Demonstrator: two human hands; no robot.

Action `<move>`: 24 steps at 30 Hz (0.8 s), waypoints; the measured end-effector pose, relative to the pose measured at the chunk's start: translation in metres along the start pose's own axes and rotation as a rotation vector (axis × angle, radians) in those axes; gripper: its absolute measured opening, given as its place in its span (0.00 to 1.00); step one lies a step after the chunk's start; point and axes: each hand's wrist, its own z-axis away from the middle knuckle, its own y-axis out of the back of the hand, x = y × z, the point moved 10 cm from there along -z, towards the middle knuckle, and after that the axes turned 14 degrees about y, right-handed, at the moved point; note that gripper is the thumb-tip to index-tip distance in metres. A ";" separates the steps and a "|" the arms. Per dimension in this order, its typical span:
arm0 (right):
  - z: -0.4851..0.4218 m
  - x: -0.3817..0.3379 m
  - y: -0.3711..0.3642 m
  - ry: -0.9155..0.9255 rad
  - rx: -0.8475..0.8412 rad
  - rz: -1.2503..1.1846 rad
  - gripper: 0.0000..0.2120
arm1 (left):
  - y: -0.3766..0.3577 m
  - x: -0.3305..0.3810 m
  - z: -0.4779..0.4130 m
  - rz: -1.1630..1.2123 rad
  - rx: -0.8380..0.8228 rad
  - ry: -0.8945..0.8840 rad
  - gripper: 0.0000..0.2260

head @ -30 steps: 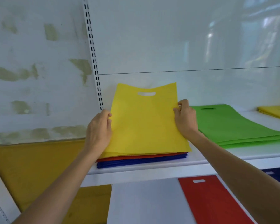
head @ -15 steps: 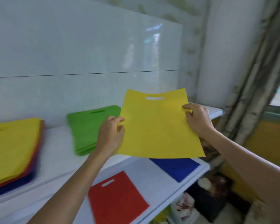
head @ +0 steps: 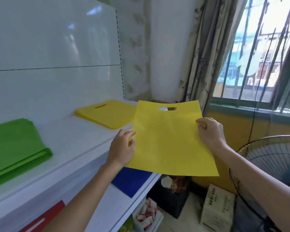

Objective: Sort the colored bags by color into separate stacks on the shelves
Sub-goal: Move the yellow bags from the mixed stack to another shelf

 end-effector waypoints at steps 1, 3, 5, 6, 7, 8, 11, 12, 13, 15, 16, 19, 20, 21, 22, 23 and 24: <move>-0.008 0.007 -0.007 -0.002 0.002 -0.006 0.14 | -0.005 0.001 -0.011 -0.006 -0.001 -0.003 0.15; -0.030 0.018 -0.022 -0.001 0.002 -0.018 0.14 | -0.015 0.001 -0.037 -0.009 -0.006 -0.012 0.15; -0.056 0.024 -0.038 0.003 -0.007 -0.030 0.14 | -0.020 0.000 -0.064 -0.004 -0.003 -0.013 0.15; -0.071 0.025 -0.047 0.017 -0.016 -0.036 0.14 | -0.020 -0.001 -0.077 0.002 0.005 -0.008 0.15; -0.087 0.024 -0.054 0.038 -0.026 -0.037 0.14 | -0.019 -0.003 -0.090 0.009 0.015 0.000 0.15; -0.104 0.021 -0.062 0.062 -0.034 -0.037 0.14 | -0.018 -0.005 -0.103 0.014 0.025 0.011 0.15; -0.145 0.009 -0.084 0.117 -0.037 -0.061 0.14 | -0.009 -0.011 -0.137 0.013 0.072 0.036 0.15; -0.157 0.006 -0.094 0.131 -0.037 -0.076 0.14 | -0.004 -0.014 -0.147 0.004 0.095 0.047 0.15; -0.167 0.002 -0.104 0.143 -0.043 -0.090 0.14 | 0.000 -0.018 -0.156 -0.009 0.116 0.064 0.15; -0.185 -0.005 -0.132 0.158 -0.078 -0.121 0.13 | 0.011 -0.030 -0.170 -0.027 0.161 0.114 0.15; -0.194 -0.010 -0.148 0.168 -0.103 -0.136 0.13 | 0.018 -0.039 -0.174 -0.029 0.187 0.149 0.15; -0.217 -0.028 -0.200 0.227 -0.195 -0.162 0.14 | 0.041 -0.066 -0.180 -0.007 0.279 0.263 0.15; -0.223 -0.038 -0.217 0.259 -0.228 -0.165 0.14 | 0.049 -0.071 -0.180 -0.012 0.308 0.289 0.15; -0.229 -0.049 -0.233 0.296 -0.262 -0.175 0.14 | 0.057 -0.076 -0.179 -0.022 0.336 0.310 0.15; -0.235 -0.060 -0.249 0.335 -0.294 -0.193 0.14 | 0.064 -0.079 -0.178 -0.036 0.363 0.331 0.15; -0.241 -0.072 -0.264 0.377 -0.322 -0.210 0.14 | 0.071 -0.083 -0.178 -0.055 0.390 0.355 0.16; -0.247 -0.084 -0.277 0.418 -0.345 -0.224 0.15 | 0.077 -0.087 -0.176 -0.081 0.414 0.385 0.16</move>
